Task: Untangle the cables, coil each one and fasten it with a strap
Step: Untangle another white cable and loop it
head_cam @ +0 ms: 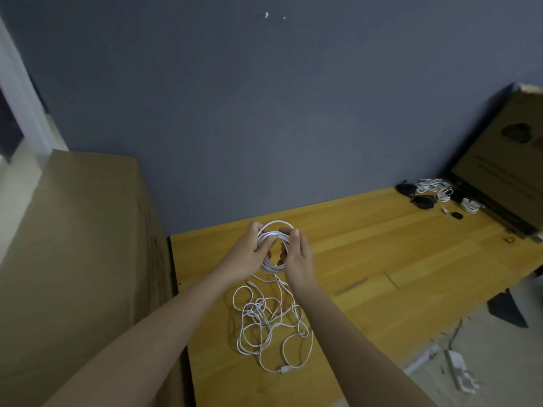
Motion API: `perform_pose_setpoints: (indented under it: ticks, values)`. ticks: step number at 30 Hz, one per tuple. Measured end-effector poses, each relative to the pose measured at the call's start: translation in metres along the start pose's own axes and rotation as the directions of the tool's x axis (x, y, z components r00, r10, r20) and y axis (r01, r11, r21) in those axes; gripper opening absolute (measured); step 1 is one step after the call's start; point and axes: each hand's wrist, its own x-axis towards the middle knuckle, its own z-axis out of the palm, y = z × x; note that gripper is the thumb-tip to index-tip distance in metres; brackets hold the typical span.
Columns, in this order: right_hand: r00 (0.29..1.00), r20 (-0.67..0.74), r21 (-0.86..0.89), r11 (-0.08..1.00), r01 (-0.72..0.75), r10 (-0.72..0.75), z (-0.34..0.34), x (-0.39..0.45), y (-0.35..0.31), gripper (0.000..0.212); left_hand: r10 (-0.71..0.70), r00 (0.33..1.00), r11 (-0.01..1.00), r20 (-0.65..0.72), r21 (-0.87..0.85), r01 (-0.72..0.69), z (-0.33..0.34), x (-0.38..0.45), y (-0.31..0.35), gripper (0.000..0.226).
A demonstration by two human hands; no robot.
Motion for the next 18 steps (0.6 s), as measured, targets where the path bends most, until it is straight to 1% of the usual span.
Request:
perform_pose_setpoints:
  ticks: [2,4,6,8,10,12,15,16,18]
  values:
    - [0.999,-0.028,0.034,0.999,-0.026,0.027,-0.006,-0.001,0.000,0.035,-0.003,1.000,0.999,0.015,0.040,0.003,0.005,-0.001,0.005,0.017]
    - [0.992,-0.050,0.183,0.978,-0.103,0.114,-0.017,0.000,-0.002,0.036,0.019,1.000,0.996,0.007,0.088,-0.019,0.010,-0.001,0.012,0.017]
    - [0.979,-0.028,0.346,0.921,-0.181,0.203,-0.032,0.000,-0.002,0.036,0.053,0.998,0.988,-0.015,0.149,-0.050,0.016,0.002,0.020,0.016]
    - [0.967,0.019,0.408,0.881,-0.241,0.255,-0.052,-0.001,0.001,0.032,0.080,0.996,0.976,-0.040,0.205,-0.070,0.028,0.008,0.030,0.015]
    - [0.957,0.052,0.451,0.848,-0.278,0.286,-0.075,-0.004,0.002,0.025,0.091,0.993,0.972,-0.070,0.223,-0.074,0.047,0.012,0.042,0.016]
    - [0.948,0.053,0.482,0.823,-0.300,0.315,-0.102,-0.003,0.002,0.021,0.100,0.990,0.977,-0.095,0.199,-0.079,0.074,0.013,0.057,0.017]
    - [0.937,-0.008,0.495,0.815,-0.300,0.349,-0.144,0.004,0.006,0.024,0.104,0.986,0.983,-0.132,0.166,-0.081,0.123,0.019,0.082,0.022]
    - [0.937,-0.039,0.487,0.826,-0.285,0.346,-0.159,0.006,0.009,0.025,0.104,0.985,0.982,-0.138,0.173,-0.080,0.142,0.024,0.092,0.025]
    - [0.943,-0.119,0.414,0.879,-0.238,0.311,-0.194,0.012,0.014,0.037,0.093,0.986,0.982,-0.137,0.174,-0.068,0.182,0.035,0.114,0.027]
